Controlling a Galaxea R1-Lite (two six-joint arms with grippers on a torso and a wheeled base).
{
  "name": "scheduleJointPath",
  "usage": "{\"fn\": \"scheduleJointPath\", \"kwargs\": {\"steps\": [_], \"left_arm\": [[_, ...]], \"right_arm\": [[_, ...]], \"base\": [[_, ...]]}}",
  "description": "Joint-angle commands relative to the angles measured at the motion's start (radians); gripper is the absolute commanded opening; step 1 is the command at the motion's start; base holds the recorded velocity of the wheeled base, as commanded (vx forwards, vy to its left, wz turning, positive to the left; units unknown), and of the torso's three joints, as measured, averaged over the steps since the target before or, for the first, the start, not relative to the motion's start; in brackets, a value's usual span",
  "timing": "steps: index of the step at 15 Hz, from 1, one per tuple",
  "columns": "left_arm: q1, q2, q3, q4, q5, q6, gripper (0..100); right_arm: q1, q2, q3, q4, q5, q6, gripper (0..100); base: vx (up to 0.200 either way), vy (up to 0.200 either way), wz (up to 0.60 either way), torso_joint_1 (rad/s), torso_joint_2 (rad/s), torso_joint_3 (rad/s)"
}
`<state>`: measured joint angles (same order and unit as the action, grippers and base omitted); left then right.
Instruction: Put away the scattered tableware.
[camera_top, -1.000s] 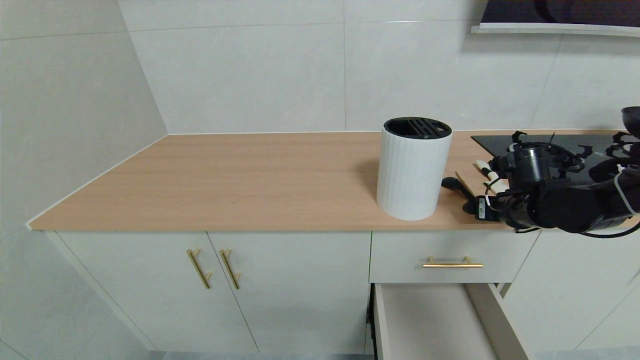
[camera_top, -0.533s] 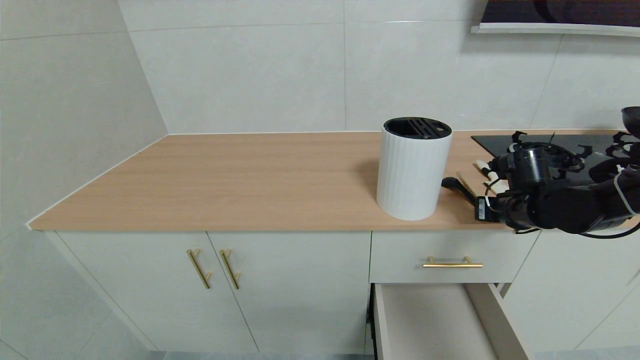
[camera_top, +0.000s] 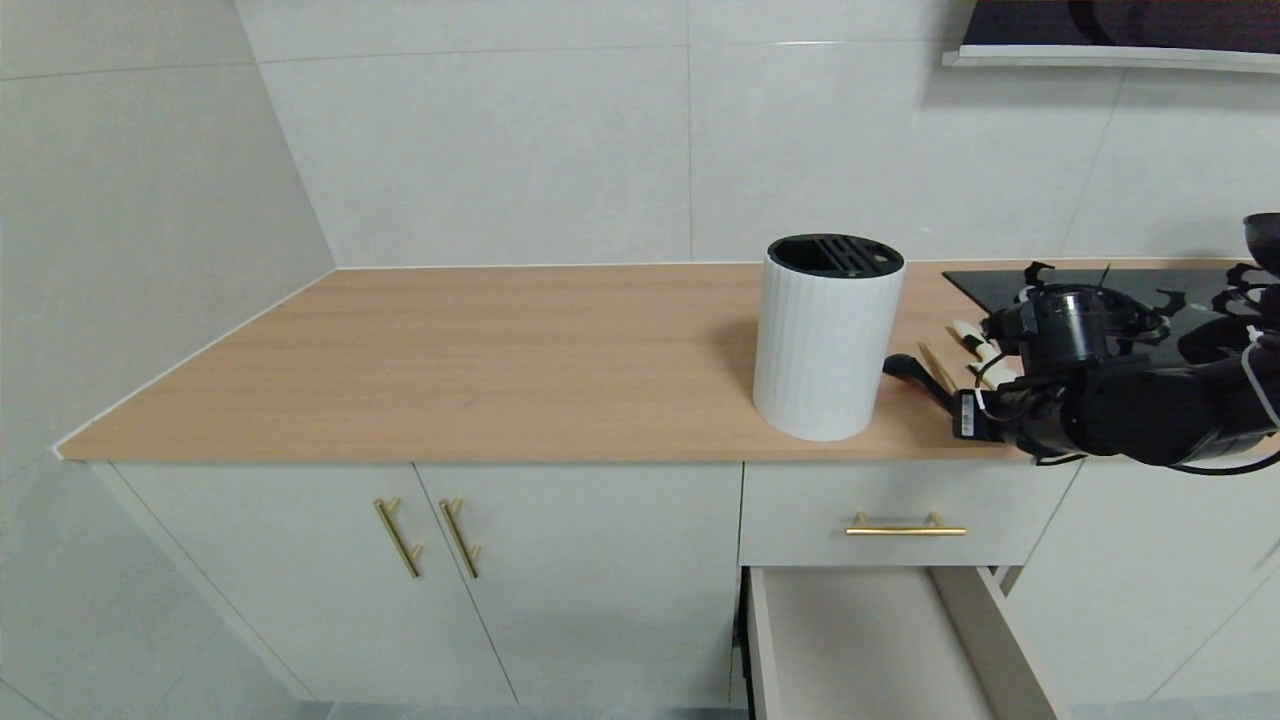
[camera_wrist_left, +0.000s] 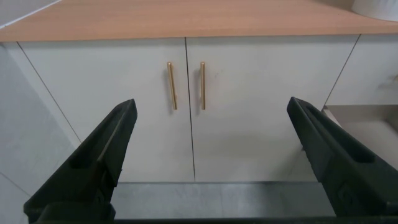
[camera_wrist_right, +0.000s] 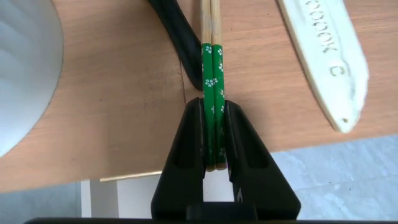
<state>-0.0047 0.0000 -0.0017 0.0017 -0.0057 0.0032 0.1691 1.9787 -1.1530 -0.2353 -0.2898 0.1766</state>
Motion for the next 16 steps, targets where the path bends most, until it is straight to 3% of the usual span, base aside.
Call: {"fn": "scheduleJointPath", "kwargs": {"steps": [1,3,9,13,16], "left_arm": [[0.000,0.000,0.000,0.000,0.000,0.000,100],[0.000,0.000,0.000,0.000,0.000,0.000,100],[0.000,0.000,0.000,0.000,0.000,0.000,100],[0.000,0.000,0.000,0.000,0.000,0.000,100],[0.000,0.000,0.000,0.000,0.000,0.000,100]], "right_arm": [[0.006,-0.095,0.027,0.010,0.000,0.000,0],[0.009,-0.159,0.041,0.042,0.000,0.000,0],[0.087,-0.515,0.184,0.318,0.011,0.000,0],[0.087,-0.724,0.179,0.645,0.127,-0.003,0],[0.087,-0.788,0.139,0.788,0.239,-0.039,0]], "base": [[0.000,0.000,0.00,0.000,0.00,0.000],[0.000,0.000,0.00,0.000,0.00,0.000],[0.000,0.000,0.00,0.000,0.00,0.000],[0.000,0.000,0.00,0.000,0.00,0.000],[0.000,0.000,0.00,0.000,0.00,0.000]]}}
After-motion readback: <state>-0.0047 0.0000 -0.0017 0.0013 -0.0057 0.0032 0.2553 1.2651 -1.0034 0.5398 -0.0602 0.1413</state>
